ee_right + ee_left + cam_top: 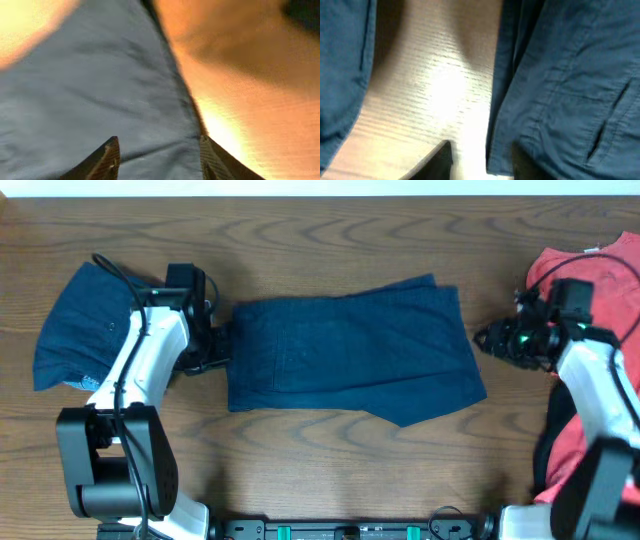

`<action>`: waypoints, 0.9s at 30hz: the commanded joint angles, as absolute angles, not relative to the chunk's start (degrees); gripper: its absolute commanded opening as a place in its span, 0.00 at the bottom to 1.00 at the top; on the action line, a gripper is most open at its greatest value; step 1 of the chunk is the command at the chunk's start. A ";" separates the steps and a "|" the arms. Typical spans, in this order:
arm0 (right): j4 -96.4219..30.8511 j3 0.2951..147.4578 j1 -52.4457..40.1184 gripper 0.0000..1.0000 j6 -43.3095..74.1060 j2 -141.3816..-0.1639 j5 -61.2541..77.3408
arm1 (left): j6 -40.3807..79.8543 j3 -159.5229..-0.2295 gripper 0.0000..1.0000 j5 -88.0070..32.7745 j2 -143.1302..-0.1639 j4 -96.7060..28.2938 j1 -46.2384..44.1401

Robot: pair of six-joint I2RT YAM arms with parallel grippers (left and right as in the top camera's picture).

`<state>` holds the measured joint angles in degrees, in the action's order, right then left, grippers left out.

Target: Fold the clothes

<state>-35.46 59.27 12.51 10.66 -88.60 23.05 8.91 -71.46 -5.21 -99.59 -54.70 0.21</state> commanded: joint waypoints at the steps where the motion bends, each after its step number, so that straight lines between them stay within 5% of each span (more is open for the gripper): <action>1: -35.07 59.16 10.61 0.53 8.86 -84.51 29.15 | 8.62 -71.57 0.62 -7.27 -99.20 -55.66 0.32; 5: -36.05 59.07 5.50 0.53 7.44 -84.51 28.51 | 8.62 -69.23 0.99 -7.57 -99.29 -52.34 0.32; 11: -36.67 58.92 -3.36 0.46 7.99 -91.92 23.18 | 4.12 -67.53 0.98 -15.92 -101.47 -47.99 0.32; 18: -34.59 58.92 -4.84 0.23 12.19 -103.77 18.65 | 2.52 -67.53 0.98 -19.27 -107.72 -46.98 0.32; 27: -33.41 58.92 -4.91 0.20 12.14 -107.96 18.63 | 2.35 -67.53 0.98 -19.77 -113.75 -44.29 0.36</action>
<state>-33.67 59.33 -4.73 11.55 -105.84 19.92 3.55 -68.29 -18.28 -109.69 -45.52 0.21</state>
